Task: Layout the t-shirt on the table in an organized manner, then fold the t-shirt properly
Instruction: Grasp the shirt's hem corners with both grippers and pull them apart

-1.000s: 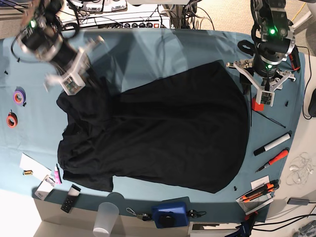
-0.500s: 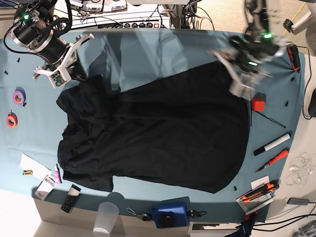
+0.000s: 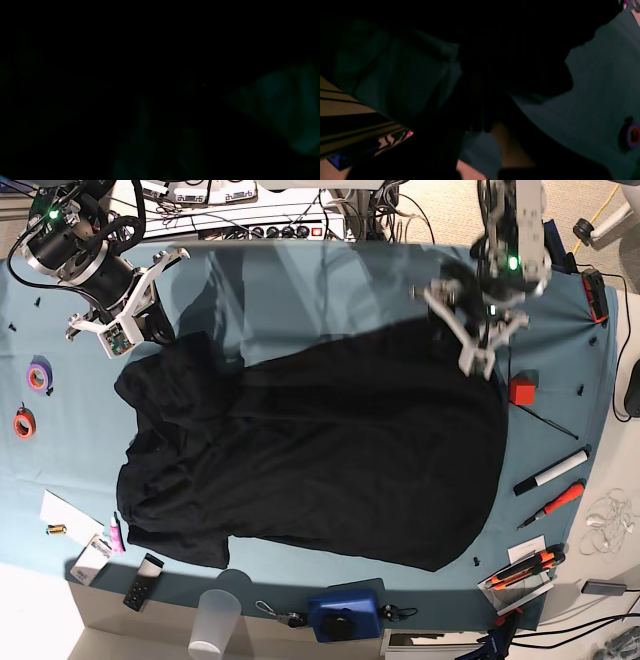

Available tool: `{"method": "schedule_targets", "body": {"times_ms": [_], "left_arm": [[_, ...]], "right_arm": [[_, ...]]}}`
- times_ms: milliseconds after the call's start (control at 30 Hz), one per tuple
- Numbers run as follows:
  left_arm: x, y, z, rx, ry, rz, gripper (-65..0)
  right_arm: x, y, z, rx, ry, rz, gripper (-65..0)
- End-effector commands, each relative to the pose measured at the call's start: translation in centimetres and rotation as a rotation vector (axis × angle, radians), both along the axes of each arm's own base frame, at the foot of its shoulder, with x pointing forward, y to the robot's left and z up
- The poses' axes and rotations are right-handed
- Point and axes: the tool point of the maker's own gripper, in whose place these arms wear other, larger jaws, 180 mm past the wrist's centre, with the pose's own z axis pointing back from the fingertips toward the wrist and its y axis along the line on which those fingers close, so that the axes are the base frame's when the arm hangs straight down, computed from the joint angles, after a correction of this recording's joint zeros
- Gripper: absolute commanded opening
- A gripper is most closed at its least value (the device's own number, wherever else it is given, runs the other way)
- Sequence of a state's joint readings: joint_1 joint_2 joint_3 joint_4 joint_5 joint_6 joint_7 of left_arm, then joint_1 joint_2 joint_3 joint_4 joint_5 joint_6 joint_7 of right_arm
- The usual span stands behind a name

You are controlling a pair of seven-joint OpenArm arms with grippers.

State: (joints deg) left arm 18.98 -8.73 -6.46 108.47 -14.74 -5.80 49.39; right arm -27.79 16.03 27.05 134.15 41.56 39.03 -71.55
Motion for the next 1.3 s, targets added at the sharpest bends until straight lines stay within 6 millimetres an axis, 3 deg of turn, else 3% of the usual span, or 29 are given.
{"method": "schedule_targets", "body": {"times_ms": [0,33,67,200,433,567,700,833,967,1100,1267], "left_arm": [[-1.2,0.1,-1.0,0.015,0.072,-0.008,-54.1],[-1.3,0.4,-1.2,0.034,0.088,-0.011,-62.9],[-1.6,0.7,-1.4,0.056,0.103,-0.013,-65.0],[-1.9,2.2,-1.6,0.129,0.119,0.005,-65.0],[-1.3,6.6,0.8,0.176,0.078,0.116,-65.0],[-1.3,8.7,1.8,0.179,0.05,0.135,-65.0],[-2.0,9.1,1.9,0.108,0.079,0.135,-65.0],[-2.9,11.3,2.1,0.108,0.095,0.206,-65.0],[-4.0,13.1,2.6,0.081,0.082,0.231,-65.0],[-4.8,12.9,3.0,-0.002,0.075,0.235,-65.0],[-4.9,12.2,3.0,-0.04,0.081,0.219,-65.0]], "right_arm": [[0.0,-0.3,0.5,-0.024,-0.015,0.006,-65.0],[-0.2,-0.7,0.1,-0.049,-0.001,-0.004,-65.0],[-0.4,-1.2,-0.2,-0.074,0.012,-0.016,-65.0],[-1.4,-3.2,-0.7,-0.132,0.05,-0.079,-65.0],[-3.5,-8.5,0.0,-0.215,0.098,-0.264,-65.0],[-4.8,-10.1,0.7,-0.212,0.112,-0.322,-65.0],[-6.5,-10.0,0.4,-0.177,0.17,-0.322,-65.0],[-8.7,-9.9,-0.5,-0.189,0.248,-0.313,-65.0],[-9.7,-8.0,-0.8,-0.108,0.278,-0.245,-65.0],[-9.8,-5.3,-0.4,0.011,0.264,-0.15,-65.0],[-10.0,-5.3,-0.5,0.01,0.274,-0.15,-65.0]]}}
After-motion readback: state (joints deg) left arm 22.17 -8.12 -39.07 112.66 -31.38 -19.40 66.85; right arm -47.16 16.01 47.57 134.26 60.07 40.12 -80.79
